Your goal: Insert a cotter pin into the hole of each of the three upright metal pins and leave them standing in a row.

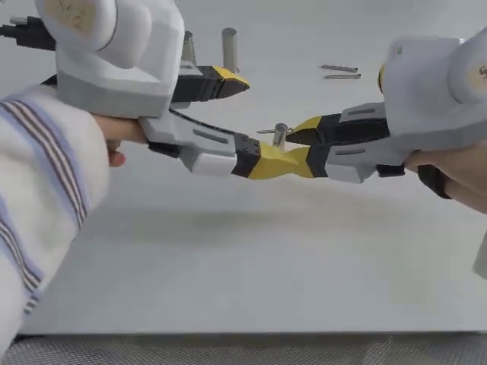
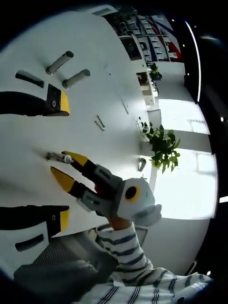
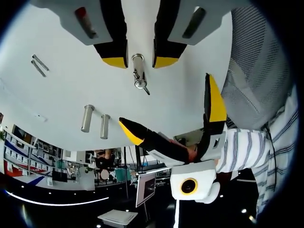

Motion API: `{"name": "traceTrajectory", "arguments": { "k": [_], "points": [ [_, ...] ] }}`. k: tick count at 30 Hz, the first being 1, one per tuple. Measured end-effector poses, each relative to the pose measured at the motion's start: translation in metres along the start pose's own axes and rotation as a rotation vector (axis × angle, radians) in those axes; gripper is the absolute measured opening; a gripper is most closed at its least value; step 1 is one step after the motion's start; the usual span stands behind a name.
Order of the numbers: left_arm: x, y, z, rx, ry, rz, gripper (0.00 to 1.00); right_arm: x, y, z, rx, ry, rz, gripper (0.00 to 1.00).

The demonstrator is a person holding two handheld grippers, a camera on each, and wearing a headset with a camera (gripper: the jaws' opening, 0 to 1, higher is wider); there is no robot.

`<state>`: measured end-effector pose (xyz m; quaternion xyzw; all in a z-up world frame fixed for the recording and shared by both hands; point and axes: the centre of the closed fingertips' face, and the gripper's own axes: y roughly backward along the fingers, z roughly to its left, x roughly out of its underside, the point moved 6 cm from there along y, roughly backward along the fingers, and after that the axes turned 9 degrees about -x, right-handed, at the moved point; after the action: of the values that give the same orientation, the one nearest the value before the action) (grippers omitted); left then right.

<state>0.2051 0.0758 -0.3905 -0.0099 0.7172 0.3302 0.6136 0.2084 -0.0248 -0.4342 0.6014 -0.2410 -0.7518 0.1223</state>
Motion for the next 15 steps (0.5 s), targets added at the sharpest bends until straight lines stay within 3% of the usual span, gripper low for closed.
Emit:
{"name": "traceTrajectory", "arguments": {
  "k": [2, 4, 15],
  "points": [
    [0.003, 0.001, -0.001, 0.002, 0.051, 0.013, 0.87, 0.002, -0.003, 0.0, -0.007, 0.002, 0.003, 0.15],
    [0.008, 0.004, -0.002, -0.001, 0.026, 0.013, 0.99, 0.003, -0.006, 0.0, -0.008, 0.014, 0.011, 0.15],
    [0.025, 0.015, -0.008, -0.009, 0.047, 0.046, 0.99, 0.003, -0.011, -0.001, -0.008, 0.023, 0.019, 0.13]
  ]
}}
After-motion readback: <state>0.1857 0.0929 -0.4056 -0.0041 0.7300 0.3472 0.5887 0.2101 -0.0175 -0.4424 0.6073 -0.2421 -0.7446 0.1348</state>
